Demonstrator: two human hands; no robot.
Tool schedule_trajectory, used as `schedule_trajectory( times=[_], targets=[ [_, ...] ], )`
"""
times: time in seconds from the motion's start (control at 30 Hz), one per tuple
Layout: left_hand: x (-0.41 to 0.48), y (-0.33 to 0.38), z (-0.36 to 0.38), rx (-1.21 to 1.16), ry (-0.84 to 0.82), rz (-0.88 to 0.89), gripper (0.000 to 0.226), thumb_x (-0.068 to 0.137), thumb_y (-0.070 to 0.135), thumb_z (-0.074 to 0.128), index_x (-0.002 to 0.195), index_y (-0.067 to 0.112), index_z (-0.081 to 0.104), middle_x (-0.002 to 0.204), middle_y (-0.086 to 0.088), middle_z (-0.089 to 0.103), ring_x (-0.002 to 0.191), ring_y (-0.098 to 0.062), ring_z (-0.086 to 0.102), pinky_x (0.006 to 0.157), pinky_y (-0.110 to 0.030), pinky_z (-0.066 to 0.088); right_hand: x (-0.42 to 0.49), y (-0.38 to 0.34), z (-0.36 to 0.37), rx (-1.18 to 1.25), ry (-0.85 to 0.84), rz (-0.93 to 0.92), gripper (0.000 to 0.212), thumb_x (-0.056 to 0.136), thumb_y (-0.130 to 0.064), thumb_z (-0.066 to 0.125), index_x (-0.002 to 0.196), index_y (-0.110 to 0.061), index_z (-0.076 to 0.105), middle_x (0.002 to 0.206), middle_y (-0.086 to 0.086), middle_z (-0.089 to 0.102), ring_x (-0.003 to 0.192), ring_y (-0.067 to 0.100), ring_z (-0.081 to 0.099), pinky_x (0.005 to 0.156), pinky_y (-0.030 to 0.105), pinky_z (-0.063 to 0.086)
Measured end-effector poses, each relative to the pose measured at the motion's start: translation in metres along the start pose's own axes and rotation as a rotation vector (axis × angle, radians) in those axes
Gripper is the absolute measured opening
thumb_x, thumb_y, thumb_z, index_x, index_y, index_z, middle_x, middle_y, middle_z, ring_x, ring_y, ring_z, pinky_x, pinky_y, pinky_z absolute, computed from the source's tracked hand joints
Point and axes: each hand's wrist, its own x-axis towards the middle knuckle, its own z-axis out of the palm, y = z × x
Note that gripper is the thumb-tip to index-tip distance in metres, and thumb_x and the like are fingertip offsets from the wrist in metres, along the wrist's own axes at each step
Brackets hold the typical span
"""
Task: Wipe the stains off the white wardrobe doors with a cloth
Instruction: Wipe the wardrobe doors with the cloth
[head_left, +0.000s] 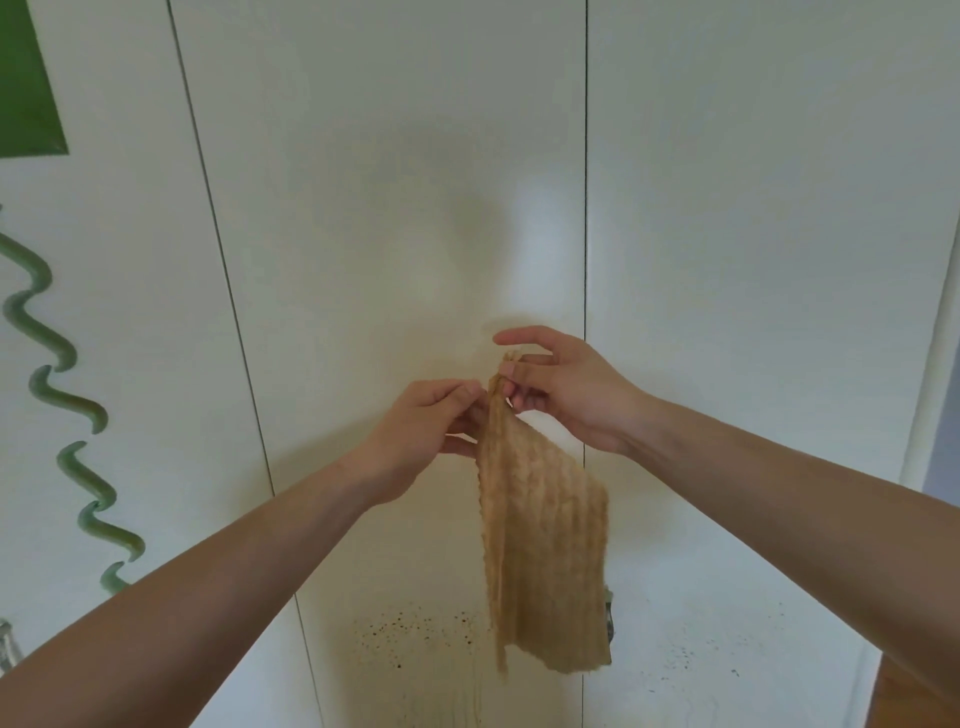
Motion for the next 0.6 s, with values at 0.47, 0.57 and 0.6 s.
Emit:
schedule_trajectory(
  times=[0.47,0.57,0.6],
  targets=[
    [-0.004,-0.007,-0.002,-0.046,-0.158,-0.043,0.011,0.101,0.009,0.06,0.098,0.001,0.067,0.089,-0.013,0.067,0.08,-0.023,0.065,0.075,-0.034,0.06,-0.009,-0.014,-0.019,0.08,-0.065,0.049,0.039,0.1,0.002,0.058,0.137,-0.008,0.058,0.071,0.005,0.06,0.065,0.017,0.055,0.074,0.029,0.054],
    [-0.004,-0.008,-0.011,-0.005,0.016,-0.153,0.019,0.108,0.018,0.048,0.09,0.015,0.055,0.083,-0.008,0.065,0.073,-0.02,0.063,0.07,-0.035,0.057,-0.014,-0.031,-0.045,-0.144,-0.116,0.013,0.04,0.099,0.004,0.058,0.136,-0.011,0.058,0.07,0.006,0.059,0.064,0.016,0.057,0.069,0.026,0.052],
    [-0.003,-0.011,-0.018,0.057,0.109,-0.174,0.021,0.109,0.021,0.045,0.09,0.016,0.053,0.083,-0.007,0.063,0.073,-0.019,0.06,0.069,-0.035,0.055,-0.02,-0.038,-0.061,-0.367,-0.133,-0.006,0.042,0.098,0.005,0.058,0.135,-0.015,0.059,0.071,0.007,0.061,0.065,0.016,0.057,0.069,0.026,0.05]
  ],
)
